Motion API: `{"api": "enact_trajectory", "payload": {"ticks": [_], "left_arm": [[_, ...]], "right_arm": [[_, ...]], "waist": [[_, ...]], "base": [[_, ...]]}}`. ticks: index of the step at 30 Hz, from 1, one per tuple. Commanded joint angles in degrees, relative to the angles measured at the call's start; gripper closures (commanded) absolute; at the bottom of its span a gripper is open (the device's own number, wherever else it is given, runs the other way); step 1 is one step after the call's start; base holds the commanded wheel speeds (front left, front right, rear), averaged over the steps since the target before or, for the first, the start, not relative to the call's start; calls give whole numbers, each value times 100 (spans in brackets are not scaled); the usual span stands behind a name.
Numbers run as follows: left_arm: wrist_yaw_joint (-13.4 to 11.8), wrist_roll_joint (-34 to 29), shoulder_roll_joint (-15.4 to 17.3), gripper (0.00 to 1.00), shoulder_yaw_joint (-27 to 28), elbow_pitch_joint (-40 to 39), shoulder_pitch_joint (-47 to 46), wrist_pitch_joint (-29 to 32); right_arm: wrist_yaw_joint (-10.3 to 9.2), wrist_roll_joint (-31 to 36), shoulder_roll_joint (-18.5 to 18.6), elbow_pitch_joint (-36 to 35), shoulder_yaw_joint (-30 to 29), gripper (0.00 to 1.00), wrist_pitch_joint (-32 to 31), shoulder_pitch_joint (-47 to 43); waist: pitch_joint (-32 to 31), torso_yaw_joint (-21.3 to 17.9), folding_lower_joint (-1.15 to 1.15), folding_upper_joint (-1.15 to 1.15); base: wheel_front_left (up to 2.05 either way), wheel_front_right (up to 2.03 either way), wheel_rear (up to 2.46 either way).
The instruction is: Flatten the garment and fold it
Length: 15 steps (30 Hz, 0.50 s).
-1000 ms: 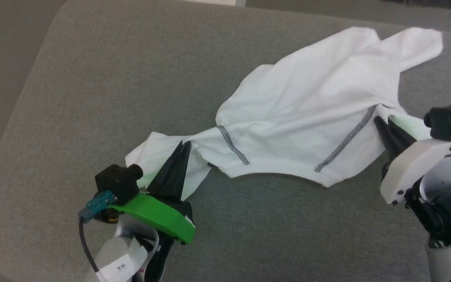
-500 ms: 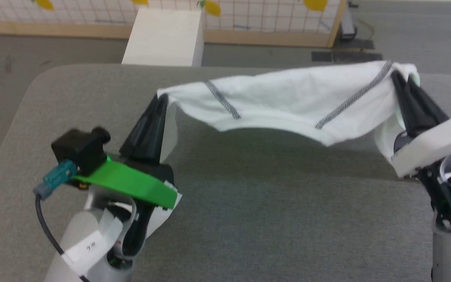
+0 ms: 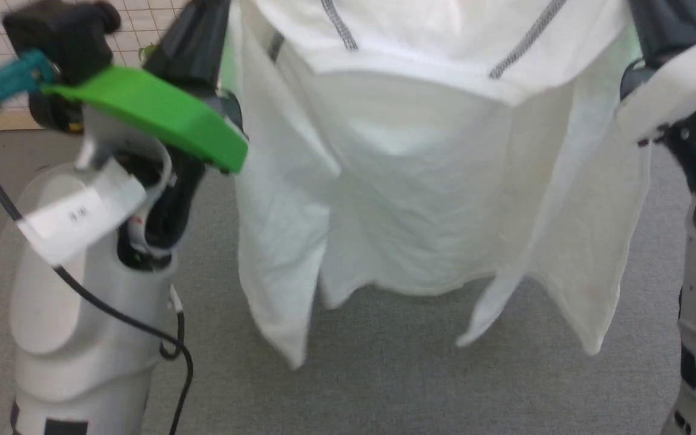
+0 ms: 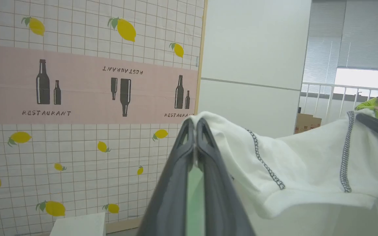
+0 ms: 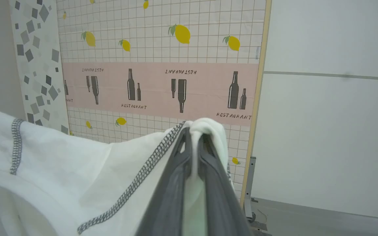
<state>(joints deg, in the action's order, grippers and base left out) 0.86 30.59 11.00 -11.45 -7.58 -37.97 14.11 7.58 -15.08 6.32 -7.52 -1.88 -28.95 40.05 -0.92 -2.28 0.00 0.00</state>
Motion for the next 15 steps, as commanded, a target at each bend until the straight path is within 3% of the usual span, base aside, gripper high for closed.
{"api": "enact_trajectory", "payload": {"ticks": [1,9,15], "left_arm": [[-42,39,22,100,56,55,-258,40],[-80,-25,186,100,65,749,-1376,518],[-155,-60,208,100,91,1223,-1982,662]], "right_arm": [[-9,13,2,86,11,100,-54,189],[-9,71,-5,911,-31,100,-467,1241],[-9,297,-72,1627,-103,100,-490,1953]], "waist": [[19,15,0,0],[301,-4,0,0],[856,-89,0,0]], "base": [[0,0,0],[0,0,0],[0,0,0]]}}
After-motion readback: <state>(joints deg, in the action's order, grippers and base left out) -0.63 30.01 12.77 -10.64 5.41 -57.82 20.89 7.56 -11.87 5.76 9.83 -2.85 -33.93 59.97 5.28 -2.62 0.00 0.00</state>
